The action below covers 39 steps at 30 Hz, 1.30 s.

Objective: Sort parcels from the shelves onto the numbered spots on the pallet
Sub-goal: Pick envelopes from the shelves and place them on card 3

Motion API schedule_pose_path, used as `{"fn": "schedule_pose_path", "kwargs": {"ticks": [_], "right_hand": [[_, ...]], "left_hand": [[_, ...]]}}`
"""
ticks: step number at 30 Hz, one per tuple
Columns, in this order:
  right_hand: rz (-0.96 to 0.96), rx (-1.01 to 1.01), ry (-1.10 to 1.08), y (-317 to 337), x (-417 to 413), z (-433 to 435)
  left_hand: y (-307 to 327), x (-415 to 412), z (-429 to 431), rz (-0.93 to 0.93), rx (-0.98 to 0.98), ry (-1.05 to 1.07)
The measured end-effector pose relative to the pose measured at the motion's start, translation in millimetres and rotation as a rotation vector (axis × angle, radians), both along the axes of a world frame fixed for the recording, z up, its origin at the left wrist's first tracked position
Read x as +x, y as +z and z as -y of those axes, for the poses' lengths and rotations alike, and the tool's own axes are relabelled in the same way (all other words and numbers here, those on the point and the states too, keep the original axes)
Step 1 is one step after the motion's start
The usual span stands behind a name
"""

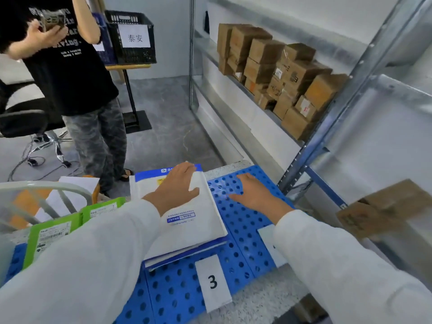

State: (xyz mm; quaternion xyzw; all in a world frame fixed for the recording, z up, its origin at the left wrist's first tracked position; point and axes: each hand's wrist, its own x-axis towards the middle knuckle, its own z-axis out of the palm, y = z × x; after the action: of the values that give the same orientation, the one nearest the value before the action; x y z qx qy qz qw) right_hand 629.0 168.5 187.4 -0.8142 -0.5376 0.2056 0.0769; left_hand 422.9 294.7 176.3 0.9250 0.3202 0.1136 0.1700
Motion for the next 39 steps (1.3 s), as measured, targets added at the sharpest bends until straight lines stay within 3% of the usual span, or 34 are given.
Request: {"fn": "schedule_pose_path", "kwargs": {"ticks": [14,20,31,39], "right_hand": [[0.186,0.227,-0.284,104.2,47.5,155.3],[0.232,0.233,-0.417,101.2,21.9,284.5],[0.023,0.156,-0.755,53.8,-68.0,522.7],[-0.085,0.106,-0.907,18.7,-100.1,613.5]], "left_hand": [[131.6,111.9,119.3,0.028,0.239,-0.351],[127.7,109.4,226.5,0.020,0.264,-0.509],[91.2,77.8,430.5,-0.059,0.259,-0.806],[55.1,61.9,520.2,-0.139,0.201,-0.938]]}}
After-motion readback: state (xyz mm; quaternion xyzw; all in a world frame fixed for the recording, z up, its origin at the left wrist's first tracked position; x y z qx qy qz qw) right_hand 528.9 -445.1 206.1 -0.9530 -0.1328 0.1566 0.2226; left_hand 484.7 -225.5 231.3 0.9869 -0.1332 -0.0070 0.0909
